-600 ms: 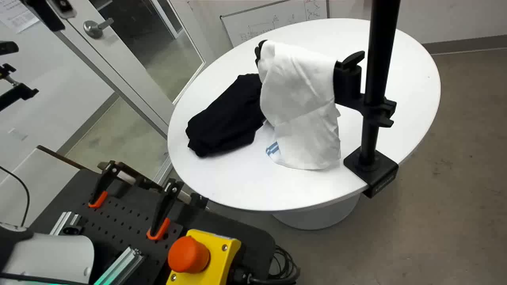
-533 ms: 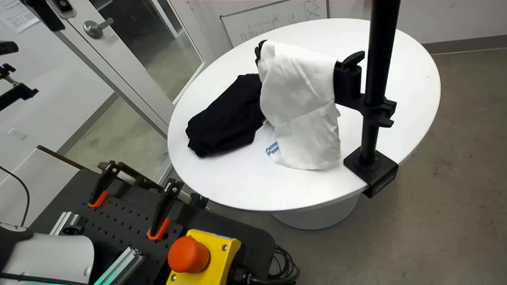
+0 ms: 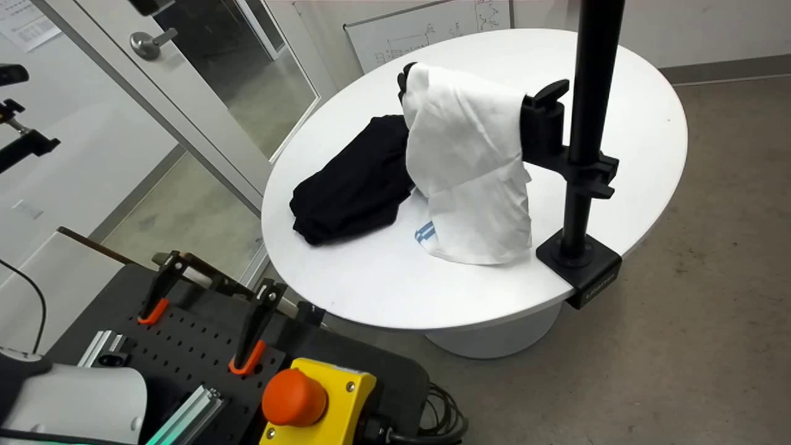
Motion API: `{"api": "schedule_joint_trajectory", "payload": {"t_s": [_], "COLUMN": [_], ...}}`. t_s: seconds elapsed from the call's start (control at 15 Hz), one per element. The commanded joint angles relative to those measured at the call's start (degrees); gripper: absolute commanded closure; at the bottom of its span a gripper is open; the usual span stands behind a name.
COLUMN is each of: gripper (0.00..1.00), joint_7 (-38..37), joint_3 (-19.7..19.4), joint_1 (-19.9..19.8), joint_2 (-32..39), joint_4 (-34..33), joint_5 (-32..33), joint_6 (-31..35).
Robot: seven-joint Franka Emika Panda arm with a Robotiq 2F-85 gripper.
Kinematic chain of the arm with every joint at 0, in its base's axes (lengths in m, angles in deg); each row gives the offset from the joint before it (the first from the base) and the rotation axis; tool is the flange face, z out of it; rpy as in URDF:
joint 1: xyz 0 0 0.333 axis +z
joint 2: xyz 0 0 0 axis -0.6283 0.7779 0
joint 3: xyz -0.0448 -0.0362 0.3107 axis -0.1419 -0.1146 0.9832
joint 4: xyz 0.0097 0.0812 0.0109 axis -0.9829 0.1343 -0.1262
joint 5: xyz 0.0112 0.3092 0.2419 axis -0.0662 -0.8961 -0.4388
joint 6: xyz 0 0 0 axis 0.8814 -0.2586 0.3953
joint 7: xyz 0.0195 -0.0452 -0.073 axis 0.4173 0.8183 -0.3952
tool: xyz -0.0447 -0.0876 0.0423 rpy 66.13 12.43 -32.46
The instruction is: Unhang the white and blue towel from the black stand
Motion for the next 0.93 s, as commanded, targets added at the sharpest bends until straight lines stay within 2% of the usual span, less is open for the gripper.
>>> {"api": "schedule_joint_trajectory", "payload": {"t_s": [0.0, 0.13, 0.27, 0.53, 0.87], "gripper": [0.0, 0.0, 0.0, 0.0, 0.0], "joint_7": [-0.23, -1.59, -2.47, -4.73, -8.89], "joint_3": [-2.64, -4.07, -5.63, -8.97, -12.38], "joint_1": [-3.25, -5.65, -7.7, -9.68, -8.91], "joint_2": [4.99, 8.73, 12.79, 21.09, 29.95], "joint_4": [-1.31, -2.5, -4.67, -10.69, -17.37], "joint_5": [4.21, 5.73, 5.68, 3.96, 3.98], "joint_6": [12.6, 19.2, 22.56, 24.5, 25.27]}}
